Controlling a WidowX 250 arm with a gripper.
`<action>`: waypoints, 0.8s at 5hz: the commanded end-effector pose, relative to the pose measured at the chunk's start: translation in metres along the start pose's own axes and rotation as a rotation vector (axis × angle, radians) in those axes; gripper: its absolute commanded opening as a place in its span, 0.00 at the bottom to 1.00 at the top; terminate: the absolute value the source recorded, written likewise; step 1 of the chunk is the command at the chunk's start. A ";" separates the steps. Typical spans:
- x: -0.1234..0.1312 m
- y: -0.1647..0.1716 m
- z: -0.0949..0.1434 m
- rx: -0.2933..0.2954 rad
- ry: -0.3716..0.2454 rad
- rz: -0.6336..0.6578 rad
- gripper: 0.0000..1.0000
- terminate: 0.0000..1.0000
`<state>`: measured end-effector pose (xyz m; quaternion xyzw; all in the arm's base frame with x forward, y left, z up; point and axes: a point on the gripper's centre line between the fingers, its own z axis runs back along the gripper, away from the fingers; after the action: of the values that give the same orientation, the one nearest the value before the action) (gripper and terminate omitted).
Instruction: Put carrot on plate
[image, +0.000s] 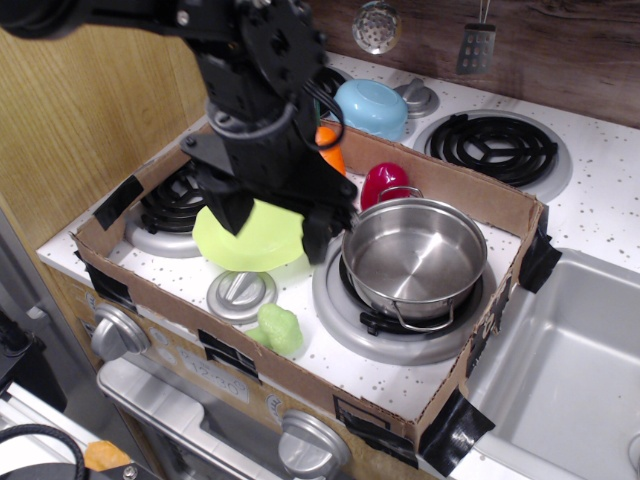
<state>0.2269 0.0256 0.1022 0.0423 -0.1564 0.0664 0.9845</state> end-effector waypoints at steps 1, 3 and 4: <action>0.058 0.047 -0.004 0.018 -0.084 -0.008 1.00 0.00; 0.085 0.065 -0.030 -0.063 -0.187 0.068 1.00 0.00; 0.097 0.067 -0.037 -0.111 -0.243 0.038 1.00 0.00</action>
<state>0.3186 0.1023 0.0862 -0.0207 -0.2637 0.0694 0.9619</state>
